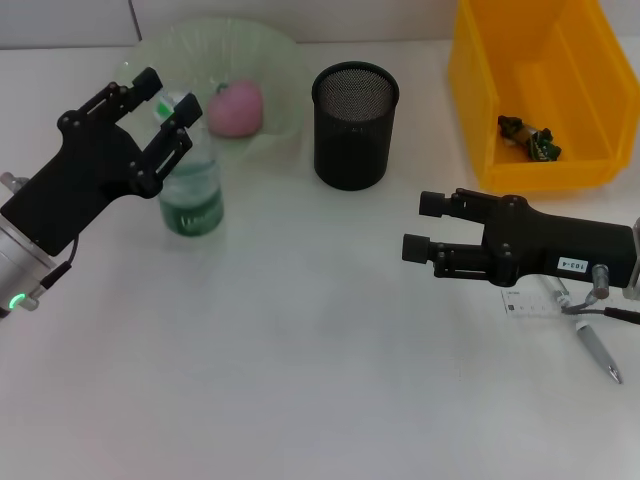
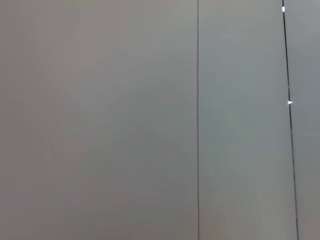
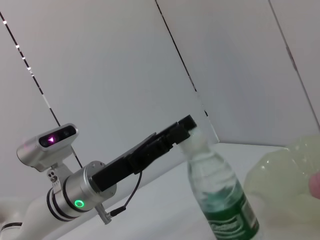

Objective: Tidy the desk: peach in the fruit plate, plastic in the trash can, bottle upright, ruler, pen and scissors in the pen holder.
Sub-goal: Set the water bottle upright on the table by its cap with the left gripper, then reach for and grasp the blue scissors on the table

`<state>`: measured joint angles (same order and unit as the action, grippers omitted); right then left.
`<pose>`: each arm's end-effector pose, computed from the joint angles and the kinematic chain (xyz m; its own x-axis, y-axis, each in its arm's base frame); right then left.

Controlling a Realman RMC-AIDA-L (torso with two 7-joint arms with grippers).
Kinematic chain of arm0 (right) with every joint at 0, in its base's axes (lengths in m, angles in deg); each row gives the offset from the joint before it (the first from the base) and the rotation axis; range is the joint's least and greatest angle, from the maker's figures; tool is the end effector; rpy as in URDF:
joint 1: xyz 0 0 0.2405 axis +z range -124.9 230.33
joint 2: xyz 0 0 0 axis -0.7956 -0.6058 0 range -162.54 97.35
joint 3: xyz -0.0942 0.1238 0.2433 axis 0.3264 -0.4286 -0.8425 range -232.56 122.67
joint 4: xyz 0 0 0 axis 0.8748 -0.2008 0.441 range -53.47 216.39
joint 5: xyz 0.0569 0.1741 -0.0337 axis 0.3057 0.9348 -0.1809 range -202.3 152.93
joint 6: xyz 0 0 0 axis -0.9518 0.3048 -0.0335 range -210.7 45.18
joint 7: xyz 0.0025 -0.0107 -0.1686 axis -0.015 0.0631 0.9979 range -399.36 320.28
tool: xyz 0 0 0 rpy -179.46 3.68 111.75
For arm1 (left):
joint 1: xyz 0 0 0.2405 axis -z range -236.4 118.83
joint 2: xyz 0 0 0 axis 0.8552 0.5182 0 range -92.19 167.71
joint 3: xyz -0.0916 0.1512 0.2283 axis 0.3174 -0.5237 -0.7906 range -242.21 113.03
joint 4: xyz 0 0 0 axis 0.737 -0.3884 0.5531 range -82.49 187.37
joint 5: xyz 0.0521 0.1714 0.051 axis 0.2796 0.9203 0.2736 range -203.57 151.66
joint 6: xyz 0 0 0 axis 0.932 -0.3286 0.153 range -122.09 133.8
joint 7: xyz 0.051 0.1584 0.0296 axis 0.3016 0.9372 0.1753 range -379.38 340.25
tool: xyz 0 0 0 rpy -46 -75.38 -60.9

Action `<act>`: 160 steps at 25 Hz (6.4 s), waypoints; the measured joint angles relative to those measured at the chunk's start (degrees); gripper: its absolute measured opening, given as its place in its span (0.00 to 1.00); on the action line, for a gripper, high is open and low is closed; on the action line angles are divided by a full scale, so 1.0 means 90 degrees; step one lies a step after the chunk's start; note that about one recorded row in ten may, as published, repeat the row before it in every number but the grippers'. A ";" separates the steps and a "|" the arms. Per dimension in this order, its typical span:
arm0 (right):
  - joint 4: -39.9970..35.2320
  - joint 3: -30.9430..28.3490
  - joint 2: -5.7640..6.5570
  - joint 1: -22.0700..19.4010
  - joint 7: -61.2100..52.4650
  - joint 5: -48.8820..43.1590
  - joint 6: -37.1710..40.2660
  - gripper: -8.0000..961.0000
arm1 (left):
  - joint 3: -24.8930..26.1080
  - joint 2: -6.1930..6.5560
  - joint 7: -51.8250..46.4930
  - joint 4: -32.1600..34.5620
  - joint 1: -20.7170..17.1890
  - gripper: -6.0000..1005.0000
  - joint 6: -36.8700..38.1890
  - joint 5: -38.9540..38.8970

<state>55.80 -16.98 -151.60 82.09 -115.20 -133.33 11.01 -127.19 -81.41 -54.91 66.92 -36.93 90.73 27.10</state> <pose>0.2557 0.3077 -0.0545 0.6421 -0.4167 -0.6434 -0.5223 -0.8522 0.0307 -0.2763 0.3195 -0.0276 0.6093 -0.1135 0.7848 0.5398 -0.6656 -0.5153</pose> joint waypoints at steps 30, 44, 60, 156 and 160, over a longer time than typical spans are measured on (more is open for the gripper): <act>-0.2165 -0.0006 0.0212 -0.0273 -0.1760 -0.0150 0.0775 0.87 | -0.0217 0.0697 -0.1675 0.0531 -0.0663 0.58 0.1518 0.0130; -0.7376 0.1113 0.0032 0.0295 -0.4876 -0.4986 0.2137 0.87 | -0.0158 0.0936 -0.3746 0.1590 -0.0206 0.58 0.0972 0.3441; -0.5002 0.1995 0.0049 0.0694 -0.4801 -0.6020 -0.0179 0.87 | -0.0174 0.0686 -0.4361 0.1798 0.0414 0.58 0.0885 0.4767; -0.3933 0.2034 0.0074 0.0757 -0.4326 -0.6268 -0.0847 0.40 | -0.0207 0.0478 -0.4522 0.1721 0.0442 0.58 0.0481 0.4857; -0.3933 0.2013 0.0063 0.0720 -0.4329 -0.6271 -0.0886 0.36 | -0.0219 0.0472 -0.4535 0.1721 0.0442 0.58 0.0481 0.4857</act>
<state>20.40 1.14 -151.03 88.56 -154.16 -189.76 3.04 -129.16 -77.16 -95.72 82.41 -32.95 95.06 70.81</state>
